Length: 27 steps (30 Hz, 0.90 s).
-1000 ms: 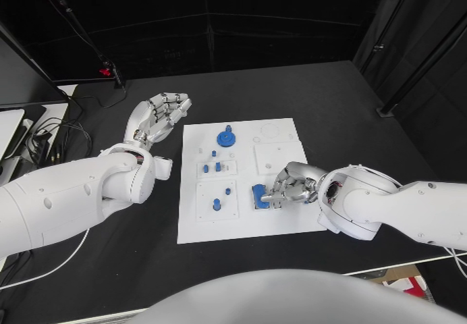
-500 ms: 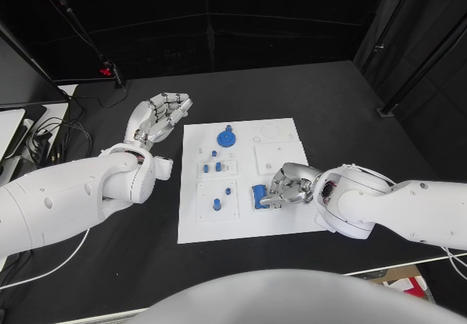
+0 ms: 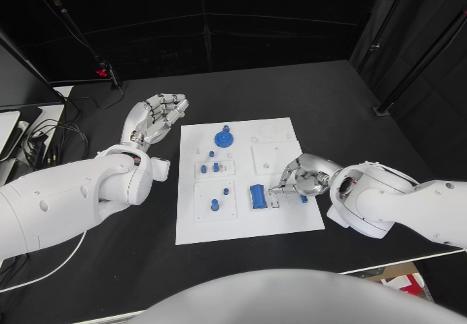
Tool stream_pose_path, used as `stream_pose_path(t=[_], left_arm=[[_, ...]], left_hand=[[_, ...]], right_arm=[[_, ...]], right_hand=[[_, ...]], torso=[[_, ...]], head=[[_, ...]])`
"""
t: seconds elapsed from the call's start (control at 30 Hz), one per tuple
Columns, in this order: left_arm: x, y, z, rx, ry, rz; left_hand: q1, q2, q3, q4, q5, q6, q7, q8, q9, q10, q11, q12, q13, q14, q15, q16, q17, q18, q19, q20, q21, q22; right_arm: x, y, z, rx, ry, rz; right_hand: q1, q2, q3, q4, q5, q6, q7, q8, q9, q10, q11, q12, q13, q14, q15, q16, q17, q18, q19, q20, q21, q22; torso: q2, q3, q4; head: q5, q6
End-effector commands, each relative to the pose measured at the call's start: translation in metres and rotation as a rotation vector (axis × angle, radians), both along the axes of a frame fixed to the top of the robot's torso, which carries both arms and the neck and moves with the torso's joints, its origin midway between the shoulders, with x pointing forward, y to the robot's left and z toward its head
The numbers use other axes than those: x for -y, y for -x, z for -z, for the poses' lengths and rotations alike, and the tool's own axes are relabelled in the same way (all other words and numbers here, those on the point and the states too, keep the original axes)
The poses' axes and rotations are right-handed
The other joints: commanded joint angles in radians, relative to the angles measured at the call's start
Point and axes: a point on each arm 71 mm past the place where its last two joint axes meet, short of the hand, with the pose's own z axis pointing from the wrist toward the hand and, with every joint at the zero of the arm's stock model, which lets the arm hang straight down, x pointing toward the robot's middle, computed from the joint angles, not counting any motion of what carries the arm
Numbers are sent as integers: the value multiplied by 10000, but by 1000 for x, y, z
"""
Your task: Assemble the parts on the task board
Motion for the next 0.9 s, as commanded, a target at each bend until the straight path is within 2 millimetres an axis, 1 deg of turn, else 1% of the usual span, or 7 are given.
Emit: stream_pose_path(t=[0.03, 0.1, 0.37, 0.47, 0.53, 0.77, 0.9], left_arm=[[2, 1, -5, 502, 167, 201], [2, 1, -5, 505, 164, 194], [3, 1, -5, 502, 178, 226], [2, 1, -5, 500, 175, 213], [1, 1, -5, 499, 166, 192], [1, 2, -4, 494, 175, 207], [0, 2, -4, 500, 171, 193]], left_hand=[[27, 89, -69, 13, 57, -91, 1175, 56, -12, -62, 11, 55, -9, -48, -4, 48, -15, -89, 8, -9, 43, -11], [27, 89, -69, 13, 57, -91, 1175, 56, -12, -62, 11, 55, -9, -48, -4, 48, -15, -89, 8, -9, 43, -11], [27, 89, -69, 13, 57, -91, 1175, 56, -12, -62, 11, 55, -9, -48, -4, 48, -15, -89, 8, -9, 43, -11], [27, 89, -69, 13, 57, -91, 1175, 56, -12, -62, 11, 55, -9, -48, -4, 48, -15, -89, 8, -9, 43, -11], [27, 89, -69, 13, 57, -91, 1175, 56, -12, -62, 11, 55, -9, -48, -4, 48, -15, -89, 8, -9, 43, -11], [36, 93, -76, 14, 63, -94, 1175, 62, -15, -65, 11, 62, -10, -49, -4, 56, -24, -89, 11, -9, 44, -12], [36, 93, -76, 14, 63, -94, 1175, 62, -15, -65, 11, 62, -10, -49, -4, 56, -24, -89, 11, -9, 44, -12]], right_arm=[[6, -1, -17, 1928, -1087, -103], [16, 1, -20, 2339, -843, -142], [49, 7, -12, 1149, 881, 394], [57, 9, -8, 650, 1535, 598], [61, 10, -6, 380, 1985, 693], [64, 11, -1, -289, 3221, 717], [64, 11, 2, -505, 3624, 649]], right_hand=[[-119, -32, -94, -12, 900, -278, 107, -78, -12, 1043, 111, 23, 2634, 1053, 164, 25, 2632, -73, 1060, 93, 33, 2634], [-176, -38, -147, -9, 1410, -454, 182, -90, -13, 1043, 182, 23, 2634, 1053, 215, 25, 2632, -73, 1060, 152, 33, 2634], [-466, -132, -336, 23, 1208, -984, 366, -150, -94, 1043, 346, 23, 2634, 1053, 353, 25, 2632, -73, 1060, 285, 33, 2634], [-694, -216, -429, 25, 1291, -1081, 396, -34, -79, 1043, 383, 23, 2634, 1053, 399, 25, 2632, -73, 1060, 338, 33, 2634], [-727, -232, -429, 20, 1341, -1053, 385, 76, -49, 1043, 382, 23, 2634, 1053, 404, 25, 2632, -73, 1060, 354, 33, 2634], [-762, -230, -413, 18, 1393, -968, 350, 260, 0, 1043, 359, 23, 2634, 1053, 395, 25, 2632, -73, 1060, 364, 33, 2634], [-780, -227, -408, 21, 1378, -946, 336, 316, 13, 1043, 348, 23, 2634, 1053, 393, 25, 2632, -73, 1060, 365, 33, 2634]], torso=[[3, -5, -3], [1, -13, -22], [3, 7, -5], [-9, 10, -19], [-17, -8, -27], [-1, 6, 20], [-2, -3, 10]], head=[[-118, 1], [-152, 1], [-484, 1], [-495, 1], [-515, 1], [-592, 1], [-635, 1]])
